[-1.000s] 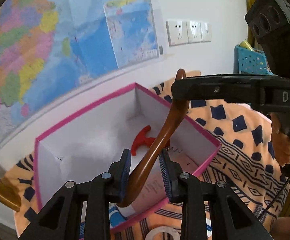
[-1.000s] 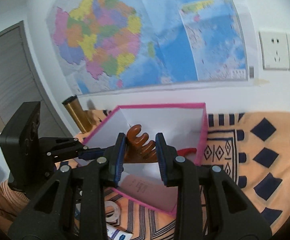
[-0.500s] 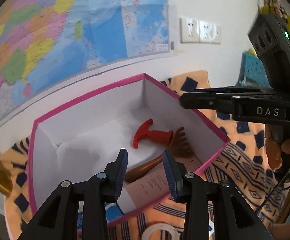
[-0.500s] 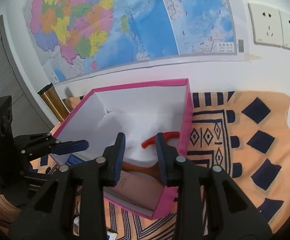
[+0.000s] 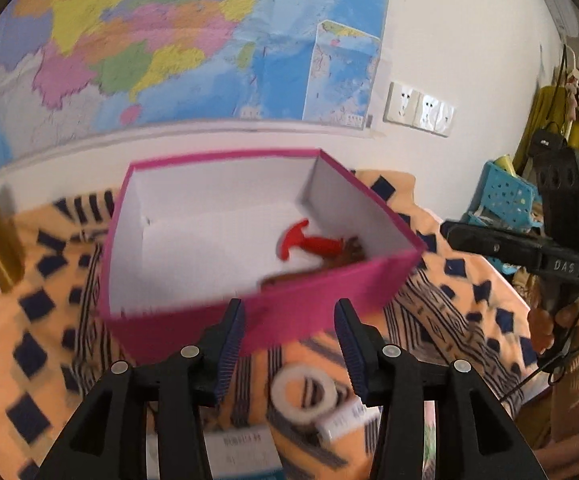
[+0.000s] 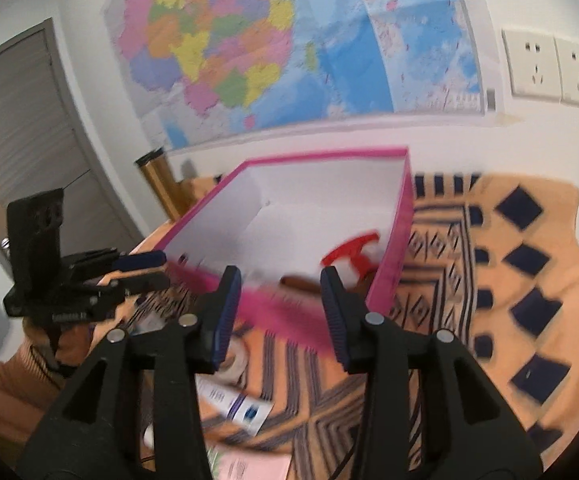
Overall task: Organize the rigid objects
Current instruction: 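Open the right gripper to release the scratcher and withdraw, then move the left gripper to the small navy-labelled white tube and grasp it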
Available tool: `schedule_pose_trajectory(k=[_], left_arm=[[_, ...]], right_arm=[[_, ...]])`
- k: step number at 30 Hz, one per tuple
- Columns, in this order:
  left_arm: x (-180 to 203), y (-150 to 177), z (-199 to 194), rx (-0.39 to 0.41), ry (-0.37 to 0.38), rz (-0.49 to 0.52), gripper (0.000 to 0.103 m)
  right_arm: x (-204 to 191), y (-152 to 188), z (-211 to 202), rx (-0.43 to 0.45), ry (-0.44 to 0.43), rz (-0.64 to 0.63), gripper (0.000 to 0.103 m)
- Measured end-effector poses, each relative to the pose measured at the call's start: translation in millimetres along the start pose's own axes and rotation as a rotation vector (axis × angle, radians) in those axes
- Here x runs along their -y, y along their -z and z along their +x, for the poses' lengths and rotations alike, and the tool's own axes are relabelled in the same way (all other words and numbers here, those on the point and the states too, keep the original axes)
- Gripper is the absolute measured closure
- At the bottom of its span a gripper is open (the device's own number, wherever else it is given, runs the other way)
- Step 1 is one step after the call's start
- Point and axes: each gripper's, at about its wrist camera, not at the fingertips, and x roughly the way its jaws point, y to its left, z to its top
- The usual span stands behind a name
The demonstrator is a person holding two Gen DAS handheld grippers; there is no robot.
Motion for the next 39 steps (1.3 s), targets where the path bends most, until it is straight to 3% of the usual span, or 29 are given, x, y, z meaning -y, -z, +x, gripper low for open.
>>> schedule_pose_trajectory(k=[8, 14, 39], left_arm=[[16, 55, 7, -0.107, 0.034, -0.032, 0.056], [22, 75, 23, -0.173, 0.026, -0.061, 0.056], [28, 88, 37, -0.201, 0.024, -0.102, 0.062]], right_arm=[[3, 68, 20, -0.183, -0.037, 0.073, 0.059], [-8, 97, 44, -0.271, -0.086, 0.096, 0.059], [-15, 111, 67, -0.296, -0.046, 0.138, 0.059]])
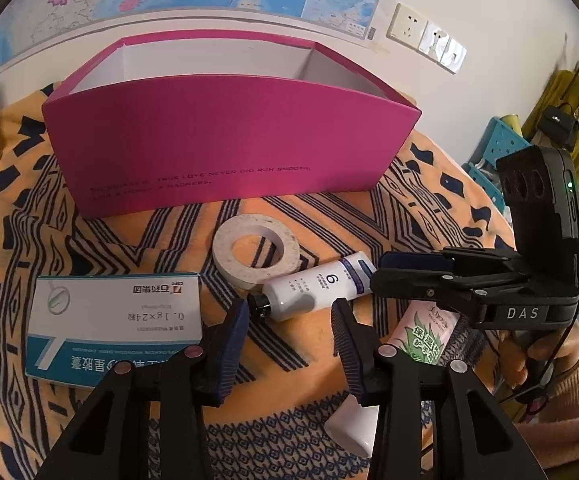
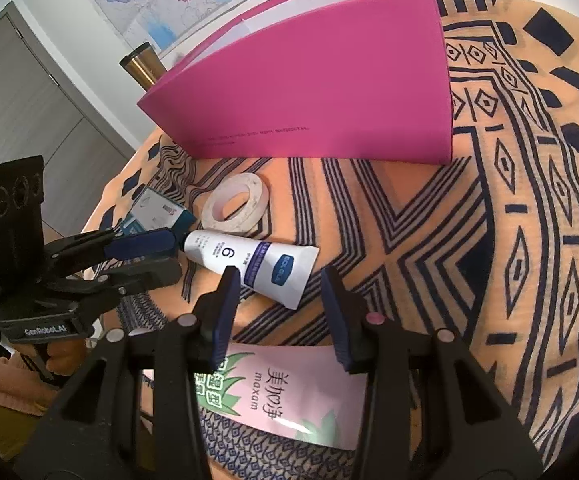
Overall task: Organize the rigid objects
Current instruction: 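Move the left gripper to the small navy-labelled white tube and grasp it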
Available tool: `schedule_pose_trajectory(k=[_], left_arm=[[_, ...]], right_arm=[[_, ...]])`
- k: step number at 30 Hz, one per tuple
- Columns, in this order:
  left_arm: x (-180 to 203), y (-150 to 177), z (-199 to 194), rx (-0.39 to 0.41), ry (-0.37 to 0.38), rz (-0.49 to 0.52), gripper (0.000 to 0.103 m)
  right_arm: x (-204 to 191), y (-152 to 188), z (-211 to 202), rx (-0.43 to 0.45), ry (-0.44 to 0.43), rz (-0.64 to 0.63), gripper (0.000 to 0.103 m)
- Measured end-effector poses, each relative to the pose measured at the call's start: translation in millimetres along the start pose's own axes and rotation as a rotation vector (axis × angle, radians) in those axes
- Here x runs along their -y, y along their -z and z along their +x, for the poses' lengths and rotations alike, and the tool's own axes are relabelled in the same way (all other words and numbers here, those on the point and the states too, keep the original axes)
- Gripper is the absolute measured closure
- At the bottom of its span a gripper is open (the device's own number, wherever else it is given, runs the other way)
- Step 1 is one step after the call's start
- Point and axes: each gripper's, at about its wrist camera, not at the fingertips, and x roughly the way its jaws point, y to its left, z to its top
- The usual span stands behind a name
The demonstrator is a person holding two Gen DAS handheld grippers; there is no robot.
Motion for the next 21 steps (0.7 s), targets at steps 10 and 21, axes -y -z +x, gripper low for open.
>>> schedule_pose_trajectory(k=[10, 21], left_arm=[[2.8, 0.8, 2.1, -0.007, 0.006, 0.005, 0.064], [1.2, 1.8, 3.1, -0.004, 0.001, -0.01, 0.064]], right_arm=[[-6.7, 0.3, 4.3, -0.007, 0.003, -0.024, 0.057], [-10.5, -1.3, 5.3, -0.008, 0.013, -0.029, 0.053]])
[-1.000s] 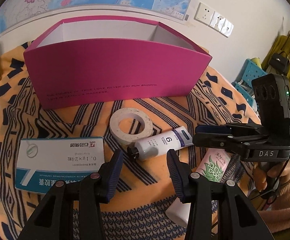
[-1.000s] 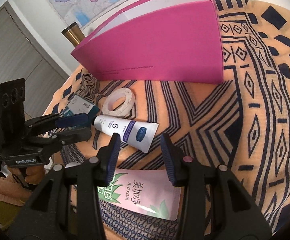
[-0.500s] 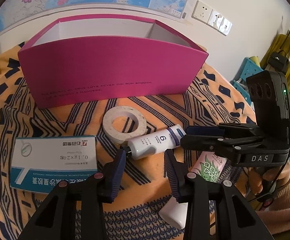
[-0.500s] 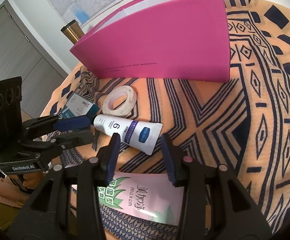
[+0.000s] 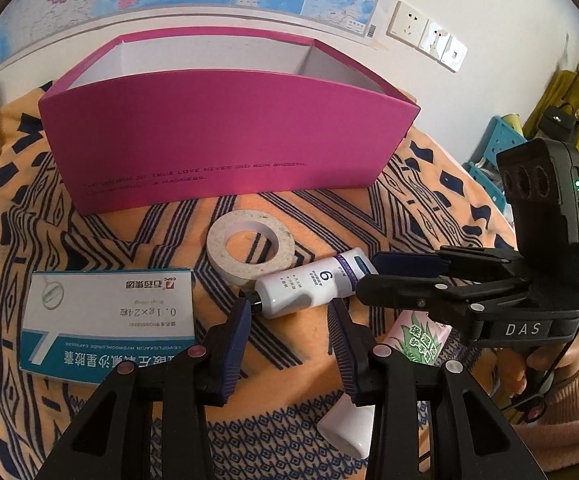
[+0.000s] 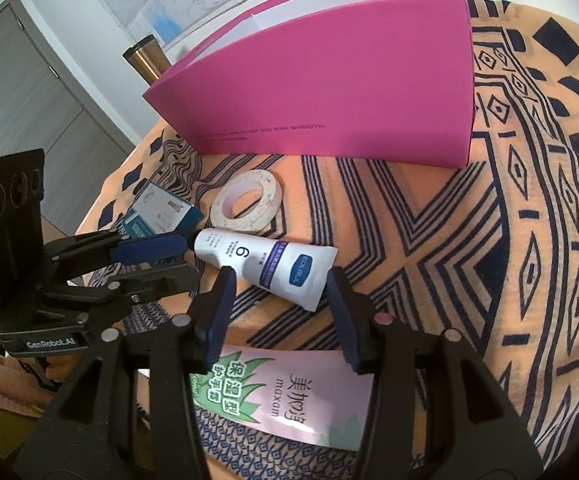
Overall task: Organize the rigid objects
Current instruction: 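Move the left gripper to the small navy-labelled white tube and grasp it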
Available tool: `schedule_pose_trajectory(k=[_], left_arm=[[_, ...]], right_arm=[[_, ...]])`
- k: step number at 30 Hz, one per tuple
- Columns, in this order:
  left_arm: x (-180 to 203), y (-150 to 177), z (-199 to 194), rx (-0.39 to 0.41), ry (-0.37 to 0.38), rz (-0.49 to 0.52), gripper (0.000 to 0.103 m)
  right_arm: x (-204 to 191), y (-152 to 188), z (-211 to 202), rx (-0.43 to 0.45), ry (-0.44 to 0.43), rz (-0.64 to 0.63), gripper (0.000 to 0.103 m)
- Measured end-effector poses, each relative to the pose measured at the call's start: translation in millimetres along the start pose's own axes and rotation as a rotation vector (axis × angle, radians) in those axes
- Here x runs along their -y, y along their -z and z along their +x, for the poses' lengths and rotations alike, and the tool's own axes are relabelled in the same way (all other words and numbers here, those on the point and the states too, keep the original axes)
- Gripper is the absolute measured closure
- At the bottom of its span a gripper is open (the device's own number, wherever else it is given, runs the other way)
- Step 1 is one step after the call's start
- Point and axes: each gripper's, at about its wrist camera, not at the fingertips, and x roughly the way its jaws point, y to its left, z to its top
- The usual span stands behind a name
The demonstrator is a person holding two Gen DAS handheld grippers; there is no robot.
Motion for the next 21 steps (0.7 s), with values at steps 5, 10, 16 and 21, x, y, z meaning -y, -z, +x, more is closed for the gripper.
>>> schedule_pose_trajectory(k=[5, 10, 16, 21], left_arm=[[-1, 1, -1, 0.001, -0.003, -0.01, 0.064], [-4, 1, -3, 0.012, 0.013, -0.031, 0.064], [-1, -1, -10, 0.021, 0.094, -0.042, 0.067], [2, -2, -12, 0.025, 0.067, -0.031, 0.067]], right_arm=[[0, -1, -3, 0.014, -0.006, -0.001, 0.053], [-7, -2, -11, 0.035, 0.017, -0.027, 0.053], [-16, -5, -18, 0.055, -0.019, -0.049, 0.062], [-26, -7, -18, 0.062, 0.003, -0.091, 0.063]])
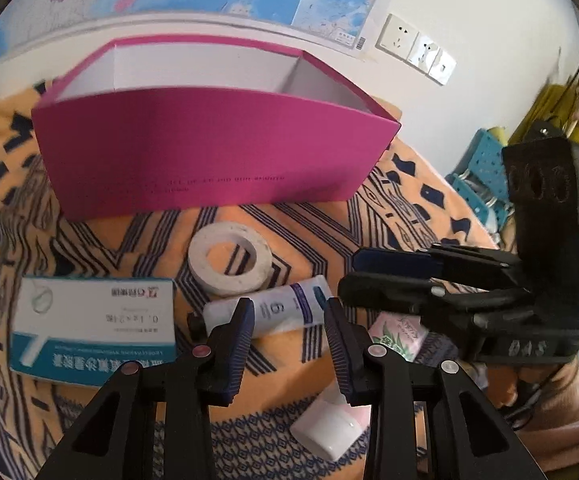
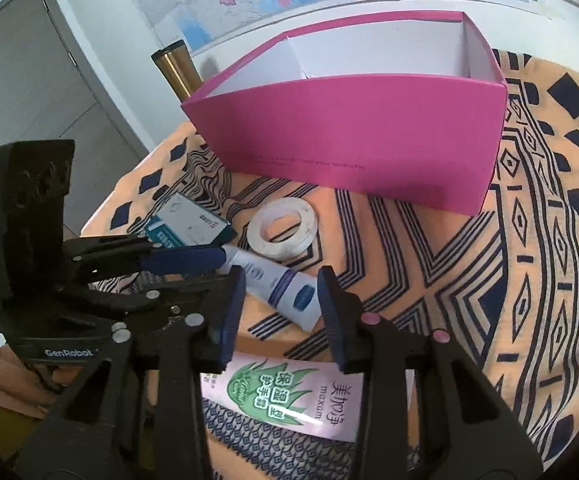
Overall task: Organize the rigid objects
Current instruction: 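Move the left gripper to the small navy-labelled white tube and grasp it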
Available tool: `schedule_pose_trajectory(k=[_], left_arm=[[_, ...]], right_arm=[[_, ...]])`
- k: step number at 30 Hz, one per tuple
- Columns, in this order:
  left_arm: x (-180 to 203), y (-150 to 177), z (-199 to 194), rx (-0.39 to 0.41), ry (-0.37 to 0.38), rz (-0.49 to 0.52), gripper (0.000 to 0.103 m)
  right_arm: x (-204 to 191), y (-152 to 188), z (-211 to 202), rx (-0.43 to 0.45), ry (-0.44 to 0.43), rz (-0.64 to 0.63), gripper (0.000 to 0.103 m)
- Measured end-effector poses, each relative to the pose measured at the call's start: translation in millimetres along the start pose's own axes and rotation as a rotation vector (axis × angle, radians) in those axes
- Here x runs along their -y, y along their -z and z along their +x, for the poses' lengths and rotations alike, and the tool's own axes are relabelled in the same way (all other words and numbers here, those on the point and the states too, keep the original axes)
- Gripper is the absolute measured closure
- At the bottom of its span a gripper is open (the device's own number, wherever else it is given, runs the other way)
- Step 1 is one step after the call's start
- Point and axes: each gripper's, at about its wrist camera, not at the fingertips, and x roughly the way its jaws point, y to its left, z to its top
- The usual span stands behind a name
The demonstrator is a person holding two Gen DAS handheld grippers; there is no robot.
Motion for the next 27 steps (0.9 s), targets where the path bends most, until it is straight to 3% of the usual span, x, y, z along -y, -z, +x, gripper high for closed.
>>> schedule_pose_trajectory(k=[6, 11, 18, 27], left_arm=[[-21, 1, -13, 0.027, -0.071, -0.024, 0.067], [-21, 4, -6, -0.007, -0.076, -0.003, 0.065], [-21, 1, 2, -0.008, -0.064, -0.009, 0.059], [-24, 3, 9, -0.044, -0.116, -0.013, 0.06]], right_arm=[[23, 7, 6, -0.03, -0.008, 0.087, 0.063], [22, 12, 23, -0.087, -0.03, 0.096, 0.062], [19, 12, 25, -0.078, -0.043, 0.094, 0.058], [24, 12, 23, -0.065, -0.066, 0.112, 0.057]])
